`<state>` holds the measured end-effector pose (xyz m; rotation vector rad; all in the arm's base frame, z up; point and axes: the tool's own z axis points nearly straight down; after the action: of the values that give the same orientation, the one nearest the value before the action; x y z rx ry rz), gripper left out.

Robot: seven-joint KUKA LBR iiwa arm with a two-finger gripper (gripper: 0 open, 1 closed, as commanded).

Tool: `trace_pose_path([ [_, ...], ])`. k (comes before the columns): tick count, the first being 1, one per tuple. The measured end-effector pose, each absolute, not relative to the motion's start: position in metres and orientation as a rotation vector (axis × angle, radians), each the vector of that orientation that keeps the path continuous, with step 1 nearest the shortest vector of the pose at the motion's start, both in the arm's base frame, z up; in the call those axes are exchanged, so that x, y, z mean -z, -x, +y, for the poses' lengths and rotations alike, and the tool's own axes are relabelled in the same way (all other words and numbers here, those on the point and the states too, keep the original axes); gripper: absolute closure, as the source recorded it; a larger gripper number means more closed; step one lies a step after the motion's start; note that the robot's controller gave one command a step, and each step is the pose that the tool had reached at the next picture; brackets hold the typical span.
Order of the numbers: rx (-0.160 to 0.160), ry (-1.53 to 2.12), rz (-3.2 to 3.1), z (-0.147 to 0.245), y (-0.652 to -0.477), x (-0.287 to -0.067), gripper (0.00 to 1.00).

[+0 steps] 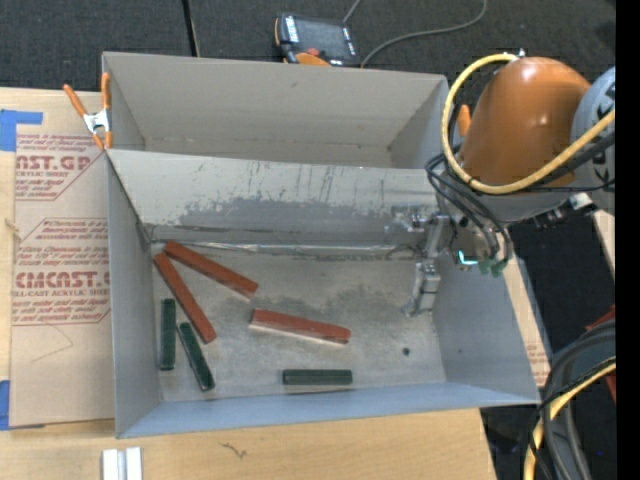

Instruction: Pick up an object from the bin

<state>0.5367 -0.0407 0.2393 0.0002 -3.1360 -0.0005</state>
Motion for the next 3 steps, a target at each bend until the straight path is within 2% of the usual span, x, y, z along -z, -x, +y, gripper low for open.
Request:
trace_pose_path([
  [1, 0.005, -0.487, -3.102, 0.119, -0.551, -0.134, 0.00],
  [2, -0.001, -0.561, -3.089, 0.084, -0.549, -0.066, 0.00],
  [3, 0.001, -0.563, -3.092, 0.086, -0.550, -0.070, 1.00],
])
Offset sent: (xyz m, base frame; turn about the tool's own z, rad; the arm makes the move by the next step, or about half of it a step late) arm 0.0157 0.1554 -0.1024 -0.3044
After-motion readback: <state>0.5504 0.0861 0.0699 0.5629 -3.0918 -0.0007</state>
